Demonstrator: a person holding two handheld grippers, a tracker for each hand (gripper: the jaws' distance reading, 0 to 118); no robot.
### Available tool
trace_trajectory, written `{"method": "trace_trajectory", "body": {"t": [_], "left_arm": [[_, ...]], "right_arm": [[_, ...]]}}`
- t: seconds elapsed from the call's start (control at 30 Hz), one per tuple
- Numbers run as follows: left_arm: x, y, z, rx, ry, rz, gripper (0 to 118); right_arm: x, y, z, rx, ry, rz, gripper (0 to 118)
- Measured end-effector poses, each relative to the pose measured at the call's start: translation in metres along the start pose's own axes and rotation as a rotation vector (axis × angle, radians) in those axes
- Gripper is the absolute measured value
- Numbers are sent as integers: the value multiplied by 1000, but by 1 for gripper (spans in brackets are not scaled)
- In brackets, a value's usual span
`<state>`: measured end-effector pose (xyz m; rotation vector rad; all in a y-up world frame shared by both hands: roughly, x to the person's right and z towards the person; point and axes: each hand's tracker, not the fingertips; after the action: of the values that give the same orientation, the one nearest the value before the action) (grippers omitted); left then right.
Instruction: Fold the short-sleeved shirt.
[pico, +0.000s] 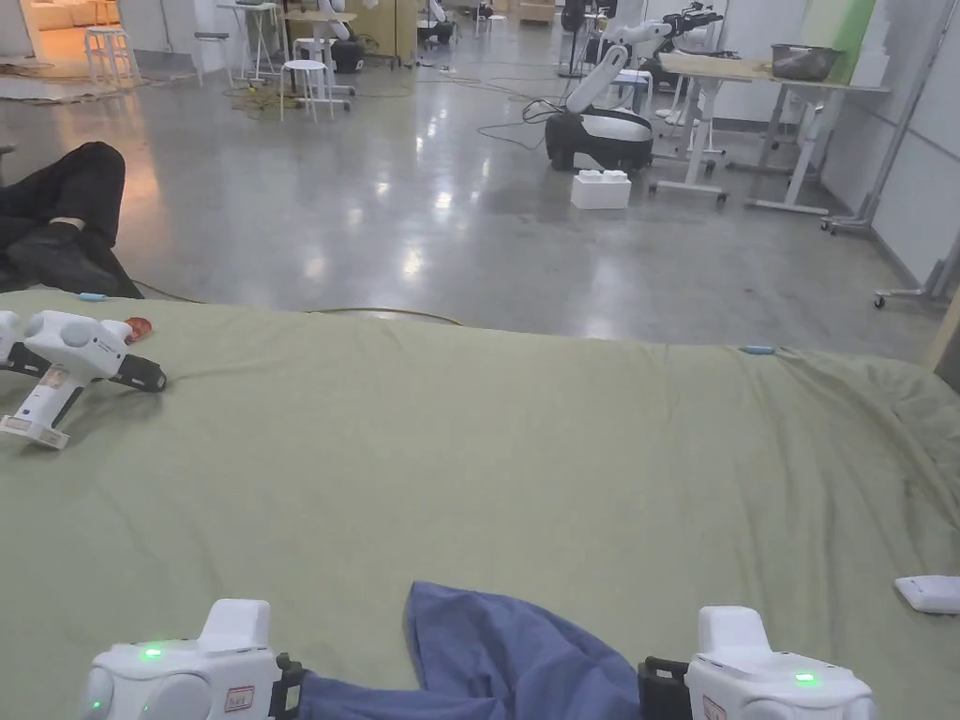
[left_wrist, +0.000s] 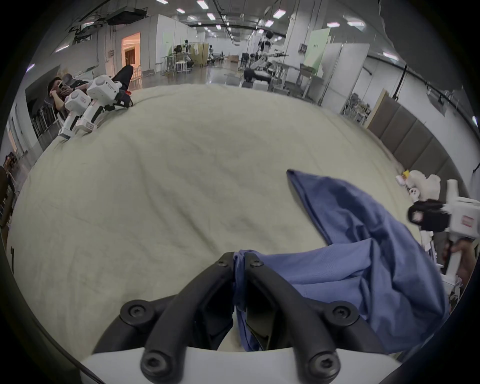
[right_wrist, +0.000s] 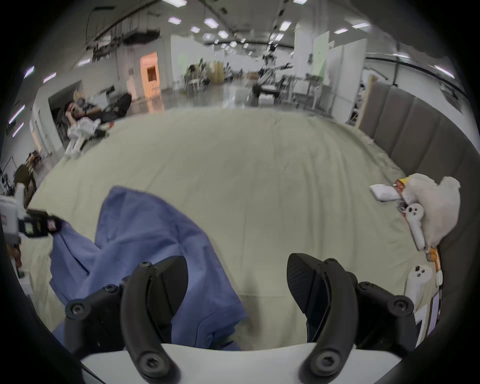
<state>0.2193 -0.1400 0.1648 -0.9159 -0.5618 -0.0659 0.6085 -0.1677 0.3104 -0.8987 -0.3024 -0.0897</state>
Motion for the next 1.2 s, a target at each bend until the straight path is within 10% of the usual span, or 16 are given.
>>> {"method": "trace_trajectory", "body": {"t": [0.17, 0.3, 1.2], "left_arm": [[-11, 5, -1, 27, -2, -9, 3], [-11, 1, -7, 32, 3, -29, 3], [-15, 104, 210, 545, 72, -98, 3]], "right_arm": [[-6, -2, -38, -158, 52, 38, 75], [-10, -12, -44, -150, 130, -30, 5], [69, 80, 234, 513, -238, -26, 4]]}}
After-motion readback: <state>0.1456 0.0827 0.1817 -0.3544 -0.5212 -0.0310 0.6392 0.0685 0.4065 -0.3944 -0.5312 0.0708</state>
